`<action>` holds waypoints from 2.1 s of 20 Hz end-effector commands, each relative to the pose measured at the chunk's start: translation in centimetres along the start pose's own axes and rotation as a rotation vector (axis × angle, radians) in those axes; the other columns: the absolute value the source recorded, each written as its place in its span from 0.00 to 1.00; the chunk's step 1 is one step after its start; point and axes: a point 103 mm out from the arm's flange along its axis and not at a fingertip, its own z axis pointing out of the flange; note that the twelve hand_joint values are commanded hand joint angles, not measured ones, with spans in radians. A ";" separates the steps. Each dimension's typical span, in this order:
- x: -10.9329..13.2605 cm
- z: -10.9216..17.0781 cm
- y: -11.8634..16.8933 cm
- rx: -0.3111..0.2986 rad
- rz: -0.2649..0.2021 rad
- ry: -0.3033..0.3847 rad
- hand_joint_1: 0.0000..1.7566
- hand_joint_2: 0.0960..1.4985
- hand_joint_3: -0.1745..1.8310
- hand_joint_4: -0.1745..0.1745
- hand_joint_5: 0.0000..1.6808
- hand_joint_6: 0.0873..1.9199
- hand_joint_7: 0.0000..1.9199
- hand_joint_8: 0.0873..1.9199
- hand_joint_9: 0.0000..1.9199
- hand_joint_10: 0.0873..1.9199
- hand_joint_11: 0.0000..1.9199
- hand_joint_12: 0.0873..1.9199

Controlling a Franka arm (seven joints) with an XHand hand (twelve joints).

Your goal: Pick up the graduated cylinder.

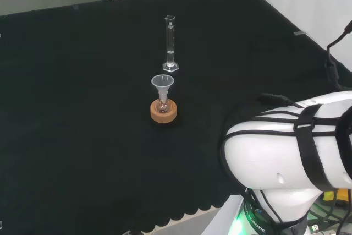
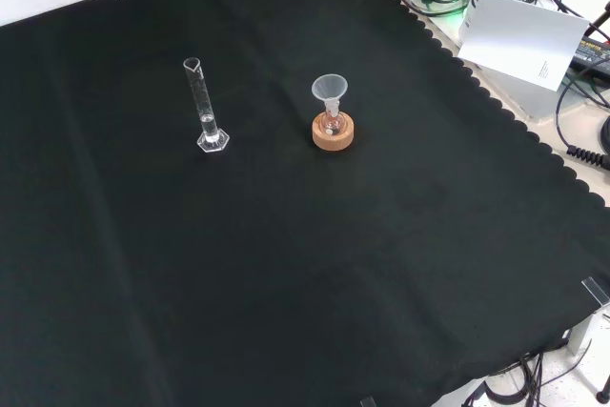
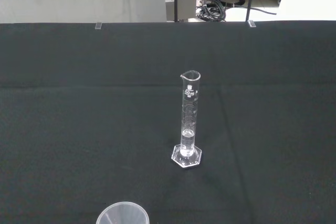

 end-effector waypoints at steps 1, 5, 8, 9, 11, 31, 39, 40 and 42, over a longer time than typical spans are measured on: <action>-0.2 -0.1 0.0 -0.010 0.002 -0.008 0.11 0.85 0.08 0.41 0.08 0.00 0.01 0.17 0.21 0.00 0.01 0.71; -0.4 -0.2 0.1 -0.010 0.004 -0.008 0.03 0.91 0.10 0.44 0.06 0.00 0.00 0.13 0.19 0.00 0.00 0.71; -0.2 -0.1 0.1 -0.012 0.005 -0.012 0.03 0.91 0.10 0.44 0.06 0.00 0.00 0.13 0.19 0.00 0.00 0.71; -0.1 0.0 0.1 -0.011 0.007 -0.013 0.03 0.91 0.10 0.44 0.06 0.00 0.00 0.13 0.19 0.00 0.00 0.71; -0.3 0.2 0.3 -0.003 0.013 -0.011 0.03 0.91 0.10 0.44 0.07 0.00 0.00 0.13 0.19 0.00 0.00 0.71; -6.8 9.6 11.2 0.030 0.091 0.074 0.12 0.87 0.09 0.41 0.08 0.00 0.00 0.21 0.15 0.14 0.01 0.72; -8.0 14.6 18.0 0.030 0.107 0.117 0.19 0.82 0.07 0.38 0.09 0.00 0.02 0.28 0.11 0.34 0.02 0.72; -8.2 15.4 18.7 0.036 0.100 0.133 0.20 0.82 0.07 0.37 0.10 0.00 0.02 0.28 0.12 0.34 0.02 0.72; -8.4 16.8 19.8 0.047 0.083 0.153 0.20 0.81 0.06 0.37 0.10 0.00 0.02 0.28 0.12 0.34 0.02 0.72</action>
